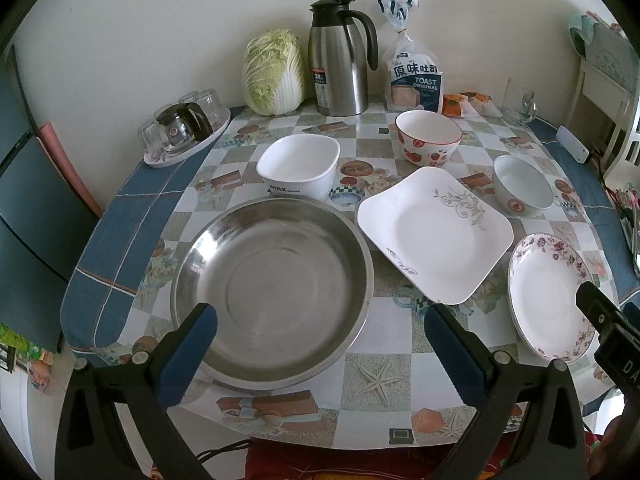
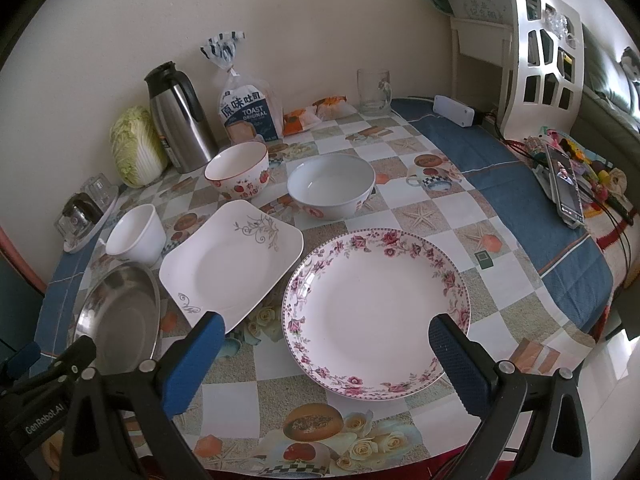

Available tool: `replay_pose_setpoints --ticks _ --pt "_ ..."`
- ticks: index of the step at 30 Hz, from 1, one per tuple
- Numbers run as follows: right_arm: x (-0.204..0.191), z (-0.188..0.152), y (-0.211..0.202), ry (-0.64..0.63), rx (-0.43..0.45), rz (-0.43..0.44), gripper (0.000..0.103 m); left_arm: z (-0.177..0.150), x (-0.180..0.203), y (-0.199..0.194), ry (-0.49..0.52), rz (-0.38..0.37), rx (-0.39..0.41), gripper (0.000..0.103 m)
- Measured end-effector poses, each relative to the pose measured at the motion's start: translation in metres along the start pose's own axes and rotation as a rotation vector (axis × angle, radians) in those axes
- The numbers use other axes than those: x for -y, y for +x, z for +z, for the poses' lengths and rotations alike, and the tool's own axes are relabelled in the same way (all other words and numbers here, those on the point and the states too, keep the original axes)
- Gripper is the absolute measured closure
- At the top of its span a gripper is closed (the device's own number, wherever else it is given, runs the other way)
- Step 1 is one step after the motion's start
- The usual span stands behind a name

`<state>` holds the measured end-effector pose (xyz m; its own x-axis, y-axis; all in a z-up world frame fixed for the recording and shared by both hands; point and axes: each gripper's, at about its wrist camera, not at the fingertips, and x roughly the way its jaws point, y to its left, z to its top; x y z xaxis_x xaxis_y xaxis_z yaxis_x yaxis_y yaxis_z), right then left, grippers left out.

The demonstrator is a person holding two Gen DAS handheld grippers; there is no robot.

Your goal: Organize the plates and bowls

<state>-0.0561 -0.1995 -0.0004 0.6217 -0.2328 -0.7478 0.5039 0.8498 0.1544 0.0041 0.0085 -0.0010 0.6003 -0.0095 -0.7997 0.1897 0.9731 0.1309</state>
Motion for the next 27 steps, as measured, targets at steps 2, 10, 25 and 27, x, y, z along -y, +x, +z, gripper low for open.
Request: replay_pose_setpoints --ticks 2,10,25,27 --pt "0.0001 0.0000 0.0002 0.000 0.000 0.000 0.000 -0.0003 -0.0006 0.0004 0.000 0.000 0.000 0.000" --pt "0.0000 -0.0002 0.0007 0.000 0.000 0.000 0.000 -0.0037 -0.0019 0.0030 -0.004 -0.001 -0.002 0.000" --pt "0.0000 -0.0001 0.0014 -0.001 0.000 -0.001 0.000 -0.0047 -0.0054 0.0044 -0.020 -0.007 -0.007 0.000" --pt "-0.0001 0.0000 0.0013 -0.001 0.000 -0.001 0.000 -0.0056 -0.0050 0.0042 -0.021 -0.008 -0.005 0.000"
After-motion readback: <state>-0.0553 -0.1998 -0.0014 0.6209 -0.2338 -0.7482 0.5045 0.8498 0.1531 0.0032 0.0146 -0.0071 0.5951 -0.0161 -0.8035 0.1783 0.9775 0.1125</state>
